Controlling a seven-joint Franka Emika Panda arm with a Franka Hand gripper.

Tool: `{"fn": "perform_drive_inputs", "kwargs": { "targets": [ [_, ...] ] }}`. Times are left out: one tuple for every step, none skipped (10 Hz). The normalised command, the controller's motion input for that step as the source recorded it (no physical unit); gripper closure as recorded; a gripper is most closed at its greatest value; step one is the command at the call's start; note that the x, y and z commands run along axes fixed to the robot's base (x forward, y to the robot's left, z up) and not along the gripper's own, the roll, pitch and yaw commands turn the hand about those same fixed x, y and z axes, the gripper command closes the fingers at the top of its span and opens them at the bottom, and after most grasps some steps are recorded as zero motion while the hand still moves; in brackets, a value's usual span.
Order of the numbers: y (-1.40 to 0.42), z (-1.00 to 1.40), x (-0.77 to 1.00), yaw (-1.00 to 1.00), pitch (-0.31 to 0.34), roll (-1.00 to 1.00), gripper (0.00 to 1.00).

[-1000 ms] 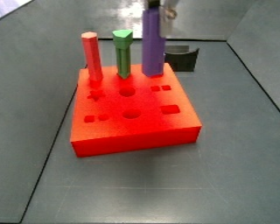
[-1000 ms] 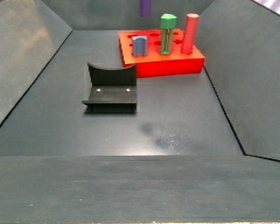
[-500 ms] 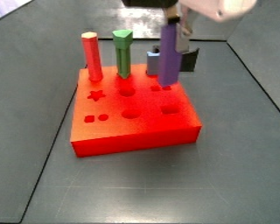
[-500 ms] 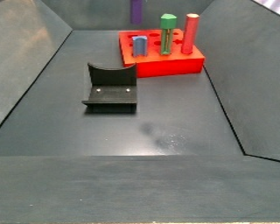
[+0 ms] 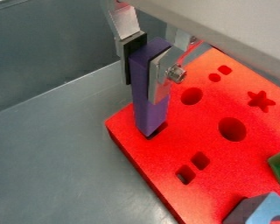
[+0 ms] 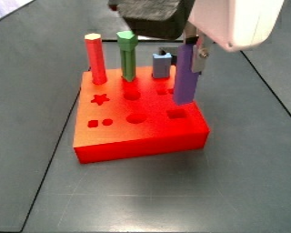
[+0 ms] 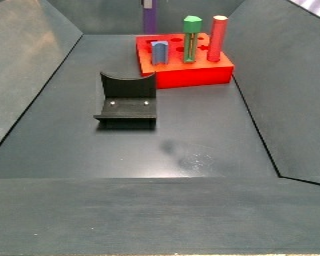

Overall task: Pick up the rectangle object. Move up. Move to above the board. Insert the rectangle object.
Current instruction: Insert the rectangle object.

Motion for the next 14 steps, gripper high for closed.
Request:
{"fn": "perform_drive_inputs", "kwargs": {
  "targets": [
    [-0.08, -0.14, 0.0, -0.19, 0.063, 0.13, 1.0],
    [-0.01, -0.16, 0.08, -0.39, 0.087, 0.1, 1.0],
    [0.0, -0.14, 0.01, -0.45, 0.059, 0.1, 1.0],
    [0.0, -0.17, 0.0, -0.34, 0.029, 0.06, 1.0],
    [0.0, -0.06, 0.0, -0.21, 0.017, 0.07, 1.0],
    [-0.02, -0.08, 0.0, -0.01, 0.0, 0.03, 1.0],
    [-0.07, -0.18, 0.03, 0.0, 0.0, 0.0, 1.0],
    [-0.04, -0.19, 0.03, 0.0, 0.0, 0.0, 1.0],
    [-0.07, -0.18, 0.0, 0.0, 0.0, 0.0, 1.0],
    [-0.08, -0.2, 0.0, 0.0, 0.0, 0.0, 1.0],
    [-0.07, -0.2, 0.06, 0.0, 0.0, 0.0, 1.0],
    [-0.05, -0.24, 0.1, 0.0, 0.0, 0.0, 1.0],
    [-0.02, -0.23, 0.11, 0.0, 0.0, 0.0, 1.0],
    [0.0, -0.25, 0.13, 0.0, 0.0, 0.0, 1.0]
  ]
}}
